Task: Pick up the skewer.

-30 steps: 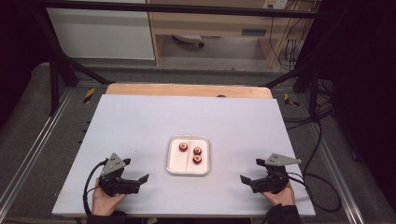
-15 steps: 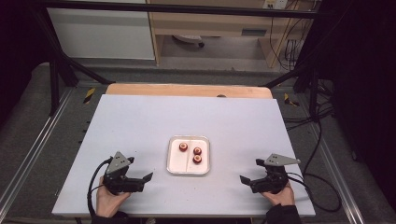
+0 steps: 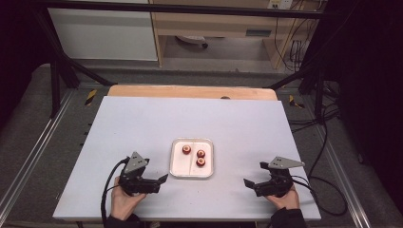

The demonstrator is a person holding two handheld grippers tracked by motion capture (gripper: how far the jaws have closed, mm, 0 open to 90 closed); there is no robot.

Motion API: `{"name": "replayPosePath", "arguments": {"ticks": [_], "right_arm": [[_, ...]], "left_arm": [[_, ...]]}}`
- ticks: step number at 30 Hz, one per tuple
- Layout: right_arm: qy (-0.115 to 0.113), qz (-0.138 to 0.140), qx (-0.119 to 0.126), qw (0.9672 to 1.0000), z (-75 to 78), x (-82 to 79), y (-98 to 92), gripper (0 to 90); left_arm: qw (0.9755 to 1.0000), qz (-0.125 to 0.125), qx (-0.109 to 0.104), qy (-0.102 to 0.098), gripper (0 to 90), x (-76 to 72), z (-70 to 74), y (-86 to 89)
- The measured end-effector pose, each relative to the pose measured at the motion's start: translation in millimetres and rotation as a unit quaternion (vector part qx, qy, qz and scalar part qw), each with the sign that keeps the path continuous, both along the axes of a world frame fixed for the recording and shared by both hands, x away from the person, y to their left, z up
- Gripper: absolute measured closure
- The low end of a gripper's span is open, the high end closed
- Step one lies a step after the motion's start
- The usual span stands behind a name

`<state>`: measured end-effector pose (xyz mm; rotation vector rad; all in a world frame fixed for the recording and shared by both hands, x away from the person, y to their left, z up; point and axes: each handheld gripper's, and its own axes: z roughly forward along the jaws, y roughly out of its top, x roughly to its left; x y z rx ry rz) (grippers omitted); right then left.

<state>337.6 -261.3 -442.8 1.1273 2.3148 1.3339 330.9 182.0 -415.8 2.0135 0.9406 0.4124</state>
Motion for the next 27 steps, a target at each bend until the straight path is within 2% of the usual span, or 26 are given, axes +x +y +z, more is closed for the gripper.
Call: {"name": "replayPosePath", "arguments": {"ticks": [2,7,8,10,14,25,27], "right_arm": [[-0.001,0.0,0.0,1.0,0.1,-0.1,-0.1,0.9],[0.0,-0.001,0.0,1.0,0.0,0.0,0.1,1.0],[0.0,-0.001,0.0,1.0,0.0,0.0,0.1,1.0],[0.0,-0.001,0.0,1.0,-0.1,-0.2,0.3,1.1],[0.001,-0.001,-0.001,1.0,0.0,0.0,0.2,1.1],[0.003,-0.002,-0.001,1.0,-1.0,0.1,1.4,1.3],[0.003,-0.002,-0.002,1.0,-1.2,0.0,1.5,1.3]], "left_arm": [[1.0,-0.002,0.0,0.002,12.3,0.6,0.7,-4.6],[0.9998,-0.012,0.011,0.009,15.4,6.2,3.9,-30.6],[0.9998,-0.012,0.011,0.009,16.5,6.2,3.9,-30.6],[0.9998,-0.006,0.017,0.012,18.4,10.8,2.9,-41.0],[0.9999,0.001,0.007,0.015,26.1,17.6,0.0,-51.9],[0.9992,0.027,0.017,0.022,45.6,34.8,-10.9,-79.9],[0.9987,0.037,0.025,0.024,49.9,38.4,-14.3,-86.9]]}}
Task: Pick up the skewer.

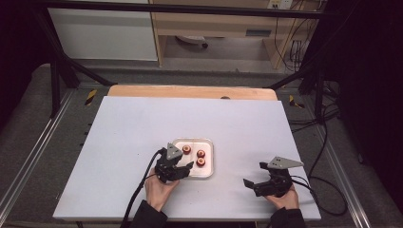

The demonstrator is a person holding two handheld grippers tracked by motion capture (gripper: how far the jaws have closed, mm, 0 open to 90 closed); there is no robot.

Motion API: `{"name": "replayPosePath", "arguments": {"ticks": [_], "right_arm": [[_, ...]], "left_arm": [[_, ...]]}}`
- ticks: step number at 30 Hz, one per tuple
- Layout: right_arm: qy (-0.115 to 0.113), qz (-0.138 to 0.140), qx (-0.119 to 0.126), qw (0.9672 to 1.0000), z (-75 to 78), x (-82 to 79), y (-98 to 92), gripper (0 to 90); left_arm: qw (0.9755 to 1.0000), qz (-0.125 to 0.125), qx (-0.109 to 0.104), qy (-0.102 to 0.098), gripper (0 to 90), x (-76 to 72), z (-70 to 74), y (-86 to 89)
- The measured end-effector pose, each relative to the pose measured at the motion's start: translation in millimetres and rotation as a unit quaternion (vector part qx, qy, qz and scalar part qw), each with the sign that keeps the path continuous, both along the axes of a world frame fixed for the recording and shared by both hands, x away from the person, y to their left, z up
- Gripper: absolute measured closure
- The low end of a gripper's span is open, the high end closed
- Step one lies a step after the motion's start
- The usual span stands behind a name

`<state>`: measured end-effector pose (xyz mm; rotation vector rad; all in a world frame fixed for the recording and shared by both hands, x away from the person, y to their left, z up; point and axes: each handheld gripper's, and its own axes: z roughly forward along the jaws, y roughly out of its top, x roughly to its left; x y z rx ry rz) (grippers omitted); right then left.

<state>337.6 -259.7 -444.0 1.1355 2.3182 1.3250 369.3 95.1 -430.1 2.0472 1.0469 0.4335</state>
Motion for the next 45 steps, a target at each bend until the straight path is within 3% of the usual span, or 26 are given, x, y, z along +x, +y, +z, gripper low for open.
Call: {"name": "replayPosePath", "arguments": {"ticks": [12,25,30,45], "right_arm": [[-0.003,0.002,0.0,1.0,0.0,0.3,-0.3,1.3],[-0.003,0.004,0.0,1.0,-0.4,0.3,0.1,1.4],[-0.003,0.004,0.001,1.0,-0.4,0.3,0.2,1.4],[0.0,0.005,-0.001,1.0,-0.7,-0.2,1.0,1.6]], "left_arm": [[0.9994,0.02,0.024,0.015,68.8,8.4,-15.4,-20.4],[0.9983,0.045,0.035,0.009,81.2,8.5,-19.4,-26.2],[0.9981,0.052,0.031,0.009,87.1,8.3,-20.1,-26.9],[0.9985,0.053,0.01,-0.008,88.3,4.6,-16.0,-18.3]]}}
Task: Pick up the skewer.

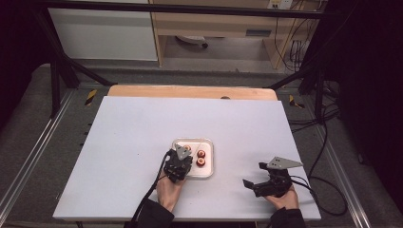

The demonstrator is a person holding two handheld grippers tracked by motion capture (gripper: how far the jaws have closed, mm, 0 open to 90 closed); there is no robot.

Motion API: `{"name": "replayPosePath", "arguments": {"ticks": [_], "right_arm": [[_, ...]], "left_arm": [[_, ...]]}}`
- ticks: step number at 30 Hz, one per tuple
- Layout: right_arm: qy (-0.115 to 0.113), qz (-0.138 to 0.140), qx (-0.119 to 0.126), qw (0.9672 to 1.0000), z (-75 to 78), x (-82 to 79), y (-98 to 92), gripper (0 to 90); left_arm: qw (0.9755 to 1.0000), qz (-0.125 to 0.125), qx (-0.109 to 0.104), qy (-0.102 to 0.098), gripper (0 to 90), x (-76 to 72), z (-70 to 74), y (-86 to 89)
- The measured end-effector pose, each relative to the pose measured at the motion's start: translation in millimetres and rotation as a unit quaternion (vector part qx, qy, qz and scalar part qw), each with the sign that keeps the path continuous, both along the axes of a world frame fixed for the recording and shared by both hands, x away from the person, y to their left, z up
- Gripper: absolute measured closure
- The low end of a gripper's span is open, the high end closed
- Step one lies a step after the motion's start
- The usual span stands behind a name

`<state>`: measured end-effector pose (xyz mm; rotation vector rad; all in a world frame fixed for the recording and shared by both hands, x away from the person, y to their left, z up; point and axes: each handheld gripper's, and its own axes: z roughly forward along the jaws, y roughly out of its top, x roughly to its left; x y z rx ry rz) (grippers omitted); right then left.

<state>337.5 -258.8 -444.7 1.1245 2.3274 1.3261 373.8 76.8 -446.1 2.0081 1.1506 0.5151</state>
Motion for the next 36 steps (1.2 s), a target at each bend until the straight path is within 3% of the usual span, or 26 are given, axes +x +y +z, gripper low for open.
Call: {"name": "replayPosePath", "arguments": {"ticks": [6,8,17,20,28,29,30,32,36], "right_arm": [[-0.01,0.004,-0.006,0.9999,0.8,0.0,0.6,1.7],[-0.014,0.005,-0.015,0.9998,2.2,-0.5,3.2,1.7],[-0.031,0.016,-0.049,0.9982,5.6,-1.0,14.6,1.6],[-0.043,0.026,-0.063,0.9968,7.7,-1.7,21.8,1.7],[-0.058,0.042,-0.096,0.9928,11.4,-1.3,35.8,2.0],[-0.062,0.046,-0.106,0.9914,12.2,-0.8,39.1,2.1],[-0.062,0.046,-0.106,0.9914,12.2,-0.8,39.1,2.1],[-0.071,0.05,-0.119,0.9891,13.5,-0.5,43.1,2.9],[-0.083,0.057,-0.137,0.9855,15.8,-1.8,47.4,4.1]], "left_arm": [[0.9997,-0.021,-0.015,-0.003,88.3,-3.9,8.9,13.5],[0.9989,-0.04,-0.023,-0.002,88.4,-5.7,13.8,21.8],[0.9954,-0.094,-0.018,0.0,88.4,-13.3,22.4,32.9],[0.9929,-0.119,0.001,-0.005,88.4,-17.9,26.2,31.0],[0.9878,-0.155,0.018,0.0,88.4,-21.7,32.6,22.0],[0.9856,-0.167,0.022,0.003,88.4,-22.2,33.5,18.1],[0.9856,-0.167,0.022,0.003,88.4,-22.2,33.5,18.1],[0.9826,-0.184,0.023,0.01,88.4,-22.9,34.6,12.8],[0.9792,-0.2,0.032,0.014,88.4,-23.0,34.8,5.3]]}}
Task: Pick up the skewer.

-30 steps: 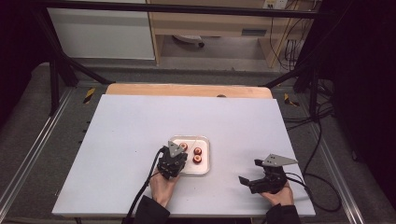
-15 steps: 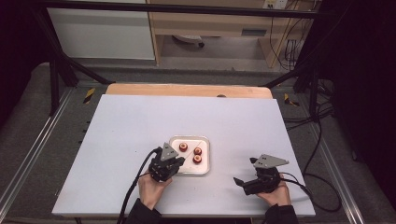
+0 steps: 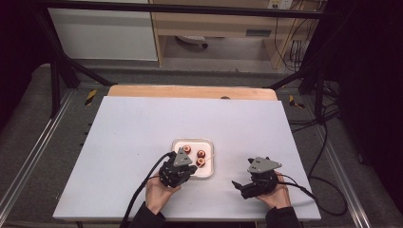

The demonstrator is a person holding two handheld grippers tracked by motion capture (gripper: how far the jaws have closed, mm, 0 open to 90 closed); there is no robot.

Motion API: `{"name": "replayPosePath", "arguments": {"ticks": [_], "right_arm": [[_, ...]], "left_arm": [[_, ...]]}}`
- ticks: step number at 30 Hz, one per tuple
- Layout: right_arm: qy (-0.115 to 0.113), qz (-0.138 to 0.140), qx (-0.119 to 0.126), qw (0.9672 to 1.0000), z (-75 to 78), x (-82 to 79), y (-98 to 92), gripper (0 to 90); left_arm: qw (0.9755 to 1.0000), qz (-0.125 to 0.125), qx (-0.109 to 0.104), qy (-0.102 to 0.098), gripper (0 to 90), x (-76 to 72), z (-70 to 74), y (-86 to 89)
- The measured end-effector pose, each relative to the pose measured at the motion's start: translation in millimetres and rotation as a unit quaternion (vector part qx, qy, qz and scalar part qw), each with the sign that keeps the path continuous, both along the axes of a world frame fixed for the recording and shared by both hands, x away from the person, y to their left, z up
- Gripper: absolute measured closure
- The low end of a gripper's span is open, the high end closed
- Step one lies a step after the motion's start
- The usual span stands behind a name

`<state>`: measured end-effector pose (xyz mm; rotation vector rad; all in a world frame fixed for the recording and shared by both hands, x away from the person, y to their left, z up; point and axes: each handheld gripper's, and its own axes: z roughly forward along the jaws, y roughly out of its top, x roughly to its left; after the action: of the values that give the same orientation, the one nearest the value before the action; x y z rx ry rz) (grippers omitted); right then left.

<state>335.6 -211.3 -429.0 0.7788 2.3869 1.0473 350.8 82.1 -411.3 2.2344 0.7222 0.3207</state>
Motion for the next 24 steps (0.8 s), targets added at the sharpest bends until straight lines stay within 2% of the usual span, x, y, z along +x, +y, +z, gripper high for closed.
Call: {"name": "replayPosePath", "arguments": {"ticks": [2,3,8,13,19,20,21,23,24], "right_arm": [[-0.004,0.002,-0.006,1.0,0.3,-0.2,1.1,4.5],[-0.012,0.007,-0.018,0.9997,0.9,-1.4,3.4,5.4],[-0.029,0.022,-0.055,0.9978,2.1,-4.4,8.8,7.1],[-0.054,0.043,-0.094,0.9932,6.1,-7.5,15.1,11.5],[-0.075,0.066,-0.126,0.987,10.1,-11.6,22.8,16.5],[-0.075,0.066,-0.126,0.987,10.1,-11.6,22.8,16.5],[-0.084,0.075,-0.138,0.9841,10.4,-12.5,25.0,18.8],[-0.089,0.084,-0.15,0.9811,10.2,-13.6,27.1,21.5],[-0.089,0.084,-0.15,0.9811,10.2,-13.6,27.1,21.5]], "left_arm": [[1.0,-0.005,0.002,0.002,88.4,0.1,-0.2,-2.3],[0.9999,-0.013,0.01,0.002,88.4,0.3,-0.3,-6.5],[0.9992,-0.033,0.023,0.005,88.4,-0.3,-0.5,-18.2],[0.998,-0.049,0.038,0.008,88.4,-1.4,0.1,-28.8],[0.996,-0.072,0.051,0.012,88.4,-3.0,3.0,-39.5],[0.996,-0.072,0.051,0.012,88.4,-3.0,3.0,-39.5],[0.9951,-0.08,0.057,0.014,88.4,-3.6,4.2,-43.4],[0.9942,-0.087,0.062,0.014,88.4,-4.3,5.1,-47.6],[0.9942,-0.087,0.062,0.014,88.4,-4.3,5.1,-47.6]]}}
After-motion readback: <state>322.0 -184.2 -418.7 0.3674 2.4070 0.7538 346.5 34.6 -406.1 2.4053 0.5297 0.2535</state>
